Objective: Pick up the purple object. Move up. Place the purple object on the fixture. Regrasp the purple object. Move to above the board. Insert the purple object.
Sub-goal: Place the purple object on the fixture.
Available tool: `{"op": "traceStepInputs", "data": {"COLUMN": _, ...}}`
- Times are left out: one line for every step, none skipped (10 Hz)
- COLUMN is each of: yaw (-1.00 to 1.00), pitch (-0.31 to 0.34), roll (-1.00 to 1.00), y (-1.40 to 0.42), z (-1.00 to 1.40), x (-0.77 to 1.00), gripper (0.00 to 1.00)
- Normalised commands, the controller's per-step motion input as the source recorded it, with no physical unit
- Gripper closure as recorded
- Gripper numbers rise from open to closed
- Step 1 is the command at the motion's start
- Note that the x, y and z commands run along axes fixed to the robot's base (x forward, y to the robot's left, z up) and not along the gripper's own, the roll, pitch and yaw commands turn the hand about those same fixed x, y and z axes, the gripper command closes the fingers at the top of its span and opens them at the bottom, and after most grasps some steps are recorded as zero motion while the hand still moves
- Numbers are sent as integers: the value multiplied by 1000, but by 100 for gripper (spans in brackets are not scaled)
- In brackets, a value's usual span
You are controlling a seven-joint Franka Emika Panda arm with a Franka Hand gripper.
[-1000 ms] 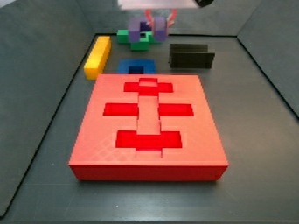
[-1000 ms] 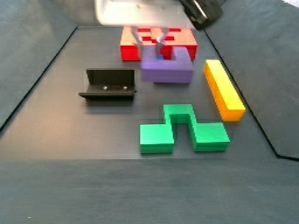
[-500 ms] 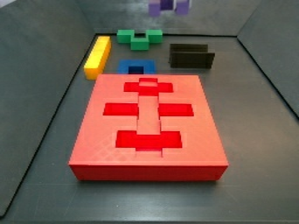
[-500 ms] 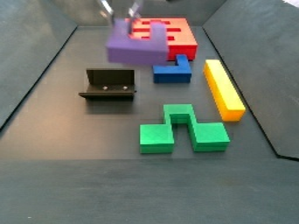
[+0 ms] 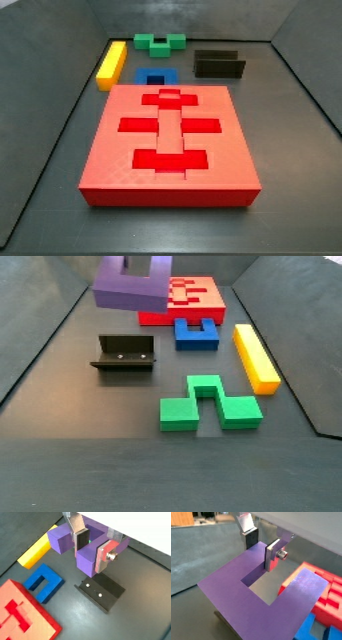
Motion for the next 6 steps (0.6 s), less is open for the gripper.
{"op": "traceStepInputs", "data": {"yaw": 0, "pitch": 414, "roll": -443, "y": 123, "z": 420, "x": 877, "gripper": 100}}
{"op": "traceStepInputs", "data": {"yaw": 0, "pitch": 423, "roll": -694, "y": 71, "z": 263, "x": 797, "gripper": 100}}
{"op": "traceStepInputs", "data": {"yaw": 0, "pitch": 431, "roll": -797, "y": 0, "z": 146, "x": 760, "gripper": 100}}
{"op": "traceStepInputs", "data": {"yaw": 0, "pitch": 460, "roll": -826, "y": 0, "z": 0, "x": 720, "gripper": 100}}
{"op": "traceStepInputs", "data": {"yaw": 0, "pitch": 451, "roll": -863, "y": 0, "z": -11, "x": 711, "gripper": 100}}
{"op": "traceStepInputs", "data": {"yaw": 0, "pitch": 440, "roll": -886, "y": 0, "z": -3, "x": 717, "gripper": 100}}
